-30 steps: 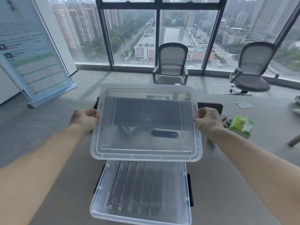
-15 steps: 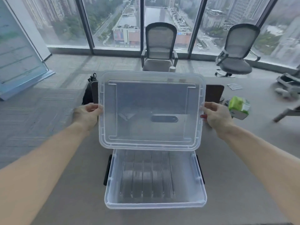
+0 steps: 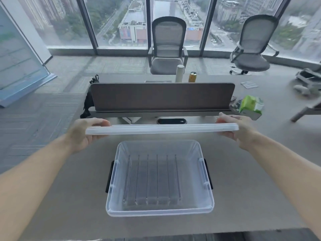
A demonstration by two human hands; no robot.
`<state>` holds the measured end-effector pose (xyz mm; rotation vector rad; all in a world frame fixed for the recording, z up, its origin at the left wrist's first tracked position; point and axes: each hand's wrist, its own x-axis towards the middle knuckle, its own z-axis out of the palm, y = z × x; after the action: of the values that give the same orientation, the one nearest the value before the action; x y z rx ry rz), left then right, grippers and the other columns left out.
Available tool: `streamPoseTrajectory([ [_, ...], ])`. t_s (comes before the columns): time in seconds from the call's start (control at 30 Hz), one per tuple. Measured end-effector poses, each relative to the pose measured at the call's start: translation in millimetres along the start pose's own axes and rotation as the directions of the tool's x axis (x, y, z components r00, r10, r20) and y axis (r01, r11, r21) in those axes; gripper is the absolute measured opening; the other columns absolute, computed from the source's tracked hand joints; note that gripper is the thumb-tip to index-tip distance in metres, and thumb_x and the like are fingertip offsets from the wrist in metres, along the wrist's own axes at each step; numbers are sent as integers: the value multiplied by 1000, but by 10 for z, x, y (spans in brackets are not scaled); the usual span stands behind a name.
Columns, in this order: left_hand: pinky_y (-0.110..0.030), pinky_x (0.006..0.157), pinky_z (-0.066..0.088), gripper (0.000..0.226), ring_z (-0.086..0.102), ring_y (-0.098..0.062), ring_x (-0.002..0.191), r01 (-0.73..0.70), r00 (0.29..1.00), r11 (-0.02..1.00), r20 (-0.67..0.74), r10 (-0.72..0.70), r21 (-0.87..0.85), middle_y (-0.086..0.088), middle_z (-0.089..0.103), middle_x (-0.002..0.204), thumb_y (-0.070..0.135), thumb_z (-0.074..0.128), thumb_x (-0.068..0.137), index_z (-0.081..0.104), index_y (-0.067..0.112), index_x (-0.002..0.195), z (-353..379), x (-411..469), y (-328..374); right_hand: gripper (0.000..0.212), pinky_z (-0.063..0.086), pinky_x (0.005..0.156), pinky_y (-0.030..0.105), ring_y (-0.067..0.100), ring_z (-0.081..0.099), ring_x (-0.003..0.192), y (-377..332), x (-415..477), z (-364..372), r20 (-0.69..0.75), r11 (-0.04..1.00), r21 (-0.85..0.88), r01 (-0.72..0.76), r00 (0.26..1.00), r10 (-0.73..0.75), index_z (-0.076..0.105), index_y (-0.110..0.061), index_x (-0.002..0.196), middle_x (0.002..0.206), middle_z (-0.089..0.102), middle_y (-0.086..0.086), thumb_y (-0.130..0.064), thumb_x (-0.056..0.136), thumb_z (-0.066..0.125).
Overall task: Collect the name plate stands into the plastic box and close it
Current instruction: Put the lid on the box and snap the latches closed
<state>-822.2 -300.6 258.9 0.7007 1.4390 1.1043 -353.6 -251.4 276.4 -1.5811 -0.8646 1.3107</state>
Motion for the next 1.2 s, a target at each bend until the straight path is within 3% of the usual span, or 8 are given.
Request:
streamPoseTrajectory([
  [0.1, -33, 70, 51, 17, 66, -19, 77, -5, 999, 949, -46, 21, 317, -8, 74, 99, 13, 80, 82, 76, 9, 98, -7, -29, -74, 22, 57, 75, 35, 23, 67, 82, 157, 71, -142, 56, 978, -198, 65, 997, -54, 74, -9, 92, 89, 74, 8, -12, 75, 87],
  [0.23, -42, 89, 55, 45, 66, -22, 105, -31, 995, 938, -77, 61, 345, -6, 67, 116, 1, 81, 80, 67, 18, 119, 82, -77, -204, 39, 54, 101, 46, 29, 72, 98, 315, 126, -216, 80, 954, -300, -25, 995, 52, 73, -12, 101, 100, 77, 13, -12, 67, 92],
  [0.37, -44, 101, 52, 49, 68, -25, 107, 33, 993, 880, -113, 24, 474, -7, 71, 117, 4, 83, 80, 65, 9, 125, 149, -109, -383, 37, 61, 90, 44, 25, 76, 89, 520, 75, -235, 123, 865, -501, 20, 991, 48, 76, -8, 102, 93, 79, 12, -18, 70, 92],
  [0.47, -41, 97, 54, 34, 70, -27, 103, 25, 988, 843, -143, 62, 537, -9, 75, 105, 5, 82, 82, 71, 7, 113, 189, -157, -579, 25, 64, 78, 40, 21, 76, 74, 688, -3, -221, 93, 752, -651, 100, 994, -52, 77, -12, 92, 83, 79, 5, -25, 75, 90],
  [0.6, -35, 91, 53, 40, 69, -25, 104, 17, 978, 808, -177, 109, 589, -8, 74, 108, 9, 82, 82, 70, 5, 120, 190, -148, -877, 24, 60, 81, 33, 15, 71, 68, 907, -76, -212, 89, 656, -740, 148, 988, -124, 78, -16, 93, 81, 77, -1, -31, 76, 86],
  [0.8, -45, 95, 56, 29, 72, -26, 98, 83, 973, 782, -220, 70, 618, -1, 77, 98, 12, 84, 80, 75, 15, 107, 104, -156, -1319, 19, 59, 85, 33, 19, 72, 73, 1278, -103, -181, 89, 637, -759, 131, 991, -98, 78, -17, 89, 80, 77, 0, -30, 76, 85],
  [0.93, -43, 94, 56, 20, 73, -25, 95, 97, 967, 755, -242, 83, 648, 2, 76, 92, 11, 82, 81, 73, 25, 93, 77, -196, -1515, 20, 57, 85, 31, 20, 72, 78, 1480, -123, -115, 82, 619, -777, 119, 993, -88, 78, -15, 91, 84, 76, 1, -27, 77, 86],
  [1.2, -33, 91, 53, 24, 70, -18, 94, 80, 958, 696, -249, 144, 713, 5, 75, 96, 19, 79, 83, 76, 22, 107, 76, -146, -1665, 24, 55, 87, 30, 20, 71, 88, 1696, -66, -83, 81, 613, -783, 104, 995, -66, 78, -13, 96, 88, 76, 3, -28, 78, 86],
])
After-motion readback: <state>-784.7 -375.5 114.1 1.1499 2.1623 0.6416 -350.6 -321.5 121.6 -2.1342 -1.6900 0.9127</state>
